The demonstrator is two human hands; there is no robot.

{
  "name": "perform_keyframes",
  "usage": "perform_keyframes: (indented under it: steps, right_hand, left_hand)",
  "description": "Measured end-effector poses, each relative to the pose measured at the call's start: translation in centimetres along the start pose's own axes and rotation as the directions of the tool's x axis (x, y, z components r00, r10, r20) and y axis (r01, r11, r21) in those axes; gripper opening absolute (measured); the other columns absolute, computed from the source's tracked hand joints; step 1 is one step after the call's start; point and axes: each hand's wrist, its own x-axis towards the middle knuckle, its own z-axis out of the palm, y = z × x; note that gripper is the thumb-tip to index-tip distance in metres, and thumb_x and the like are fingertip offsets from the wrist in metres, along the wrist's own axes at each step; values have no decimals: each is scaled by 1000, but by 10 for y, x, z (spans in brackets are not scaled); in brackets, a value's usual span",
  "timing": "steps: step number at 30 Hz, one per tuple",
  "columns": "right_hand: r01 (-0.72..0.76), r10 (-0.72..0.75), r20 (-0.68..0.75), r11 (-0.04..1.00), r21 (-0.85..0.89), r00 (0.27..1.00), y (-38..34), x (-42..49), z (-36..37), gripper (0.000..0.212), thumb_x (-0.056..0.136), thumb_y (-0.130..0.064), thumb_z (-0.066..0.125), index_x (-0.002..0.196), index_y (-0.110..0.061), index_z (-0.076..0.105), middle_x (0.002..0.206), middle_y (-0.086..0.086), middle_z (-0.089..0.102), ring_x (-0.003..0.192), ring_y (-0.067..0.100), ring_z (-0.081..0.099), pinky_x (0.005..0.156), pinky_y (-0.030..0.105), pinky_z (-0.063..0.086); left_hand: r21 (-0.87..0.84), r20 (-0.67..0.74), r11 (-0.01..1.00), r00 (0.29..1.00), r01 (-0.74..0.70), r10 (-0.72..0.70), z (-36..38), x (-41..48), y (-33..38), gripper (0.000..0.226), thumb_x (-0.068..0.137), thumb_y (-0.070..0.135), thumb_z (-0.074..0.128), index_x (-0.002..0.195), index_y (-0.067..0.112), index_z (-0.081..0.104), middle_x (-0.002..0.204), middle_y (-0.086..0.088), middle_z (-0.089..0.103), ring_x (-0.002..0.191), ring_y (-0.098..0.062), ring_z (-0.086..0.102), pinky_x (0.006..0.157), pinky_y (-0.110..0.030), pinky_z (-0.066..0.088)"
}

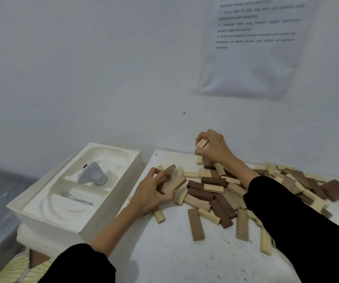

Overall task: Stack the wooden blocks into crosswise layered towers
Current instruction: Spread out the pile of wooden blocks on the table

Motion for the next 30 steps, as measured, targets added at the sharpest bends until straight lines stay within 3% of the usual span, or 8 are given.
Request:
perform_keyframes:
  steps: [7,10,13,16,19,22,27,30]
  right_hand:
    - [-241,237,-76,969,-52,969,39,-46,-72,13,70,-10,72,77,-14,61,87,9,60,83,21,53,66,27,36]
    - [-332,322,-120,940,-76,939,60,-67,-81,15,71,-14,71,76,-18,58,94,13,59,82,24,54,65,28,35]
    - [-357,336,-143,919,-166,931,76,-87,-82,16,80,-21,65,92,-15,56,100,9,49,84,25,51,65,29,35]
    - [-348,324,-131,895,-278,937,82,-99,-83,23,89,-32,56,107,-17,54,107,7,46,103,25,46,74,31,36]
    - [-349,322,-134,863,-366,937,82,-102,-86,32,91,-41,51,116,-21,54,119,8,44,118,25,35,87,35,35]
    - [-340,317,-123,863,-375,940,75,-106,-89,39,92,-46,48,125,-25,52,128,8,39,124,26,30,95,38,32]
    - [-201,155,-150,906,-373,976,50,-116,-77,34,89,-34,57,122,-24,57,127,8,41,121,26,31,96,36,29]
    - [-78,47,-99,935,-345,994,28,-132,-51,27,84,-21,59,110,-23,64,122,5,45,116,23,35,89,31,30]
  left_hand:
    - [-170,-14,978,993,-119,118,25,44,60,43,68,43,70,103,20,59,101,4,45,87,14,51,65,-2,38]
    - [-145,40,982,991,-118,125,53,65,83,52,64,53,62,106,24,58,103,6,44,77,0,51,62,-5,37]
    - [-108,84,982,983,-152,162,81,74,97,57,67,54,65,111,19,57,104,2,42,87,-14,52,69,-15,36]
    - [-61,77,979,977,-194,199,94,79,102,50,78,39,72,119,16,57,108,-3,44,99,-20,51,75,-18,35]
    - [-40,139,969,959,-244,248,87,80,100,54,84,45,64,131,21,51,123,-4,45,110,-16,47,84,-19,34]
    - [-77,124,973,966,-217,225,65,73,91,50,85,52,51,125,23,56,124,1,46,108,-11,49,92,-26,40]
    - [-50,83,991,989,-121,125,18,46,43,63,81,63,28,117,22,59,115,3,50,106,-9,48,88,-23,34]
    - [13,77,1000,997,1,-2,-7,20,2,52,82,61,28,111,29,56,116,3,53,112,-18,51,93,-29,37]
